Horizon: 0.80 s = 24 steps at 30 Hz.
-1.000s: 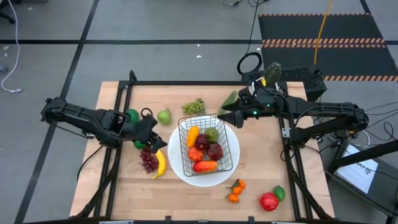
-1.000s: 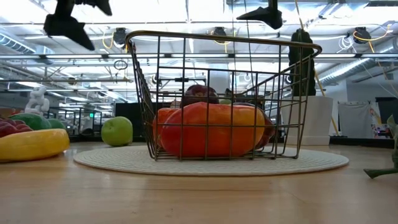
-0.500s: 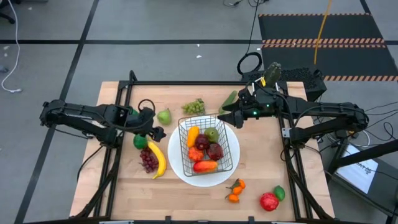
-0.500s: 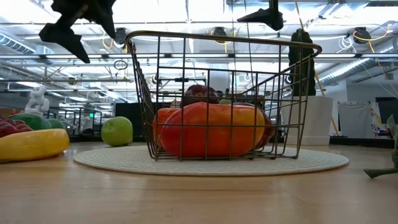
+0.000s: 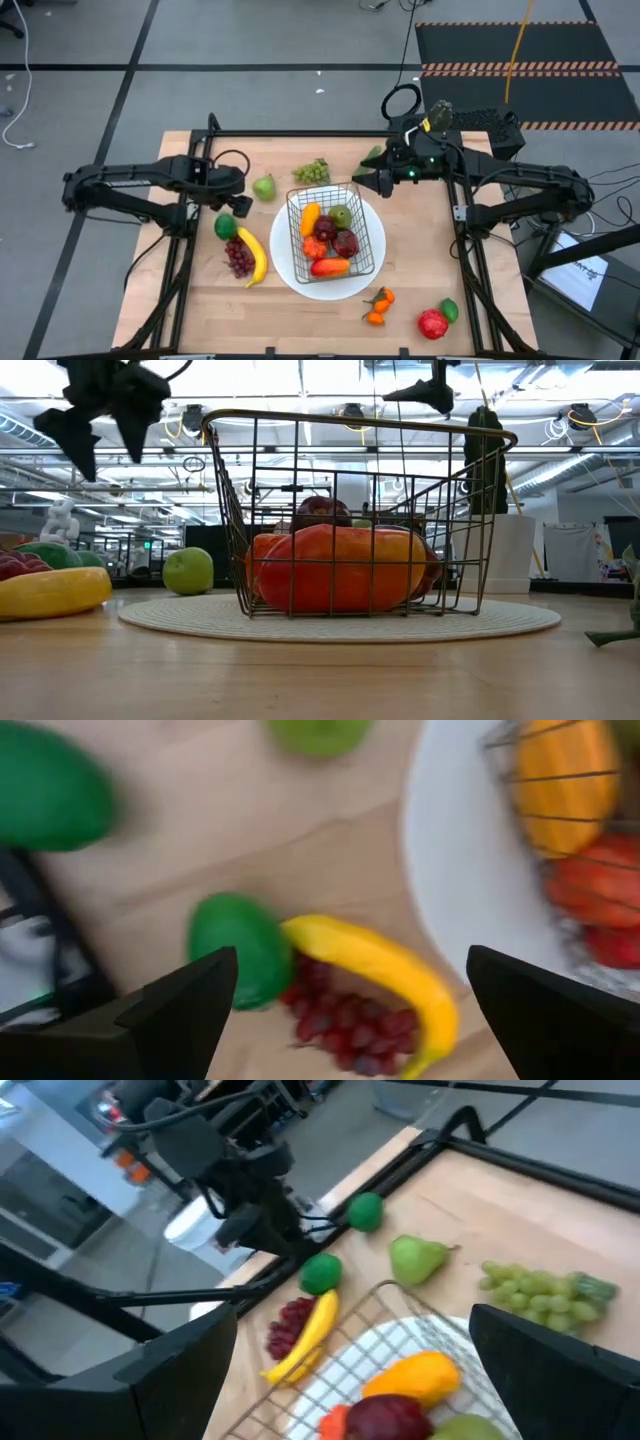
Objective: Build produce basket
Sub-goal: Put the bottom left green lime into the black wire basket
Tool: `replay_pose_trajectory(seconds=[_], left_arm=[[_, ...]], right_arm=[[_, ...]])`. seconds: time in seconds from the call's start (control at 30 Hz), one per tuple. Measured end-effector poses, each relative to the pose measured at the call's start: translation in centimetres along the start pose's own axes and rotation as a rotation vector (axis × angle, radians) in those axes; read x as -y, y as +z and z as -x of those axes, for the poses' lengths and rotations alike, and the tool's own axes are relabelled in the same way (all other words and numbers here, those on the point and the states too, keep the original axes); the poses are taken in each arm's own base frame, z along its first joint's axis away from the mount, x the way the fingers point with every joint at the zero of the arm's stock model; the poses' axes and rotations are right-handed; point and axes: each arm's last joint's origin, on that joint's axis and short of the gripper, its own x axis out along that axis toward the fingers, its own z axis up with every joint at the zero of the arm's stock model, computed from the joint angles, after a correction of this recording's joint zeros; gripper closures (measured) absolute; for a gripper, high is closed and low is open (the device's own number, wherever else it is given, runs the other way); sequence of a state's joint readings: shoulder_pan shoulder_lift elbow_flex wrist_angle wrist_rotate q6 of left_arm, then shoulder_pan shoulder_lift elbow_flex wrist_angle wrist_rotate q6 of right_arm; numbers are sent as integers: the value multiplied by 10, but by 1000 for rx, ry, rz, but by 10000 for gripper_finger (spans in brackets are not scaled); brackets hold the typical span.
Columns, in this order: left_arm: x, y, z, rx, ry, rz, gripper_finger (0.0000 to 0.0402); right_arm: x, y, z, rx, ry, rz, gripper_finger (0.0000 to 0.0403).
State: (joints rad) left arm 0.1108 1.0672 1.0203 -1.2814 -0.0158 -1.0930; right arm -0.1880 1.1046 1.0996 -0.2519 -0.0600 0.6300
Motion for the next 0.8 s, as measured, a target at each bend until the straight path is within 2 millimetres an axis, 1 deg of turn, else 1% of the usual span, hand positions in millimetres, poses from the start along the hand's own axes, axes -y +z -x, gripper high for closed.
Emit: replay_pose_trajectory(seconds=[0.17, 0.43, 0.67, 0.8], left_arm=[[-11, 6, -3, -42, 53, 29, 9], [-23, 8, -21, -151, 66, 119, 9], [-28, 7, -34, -181, 85, 154, 9], [-29, 8, -35, -181, 80, 162, 9]], right_arm=[[15, 7, 2, -18, -26, 19, 10], [40, 22, 7, -18, -31, 29, 10], [61, 35, 15, 9, -52, 44, 10], [69, 40, 19, 32, -86, 81, 10]])
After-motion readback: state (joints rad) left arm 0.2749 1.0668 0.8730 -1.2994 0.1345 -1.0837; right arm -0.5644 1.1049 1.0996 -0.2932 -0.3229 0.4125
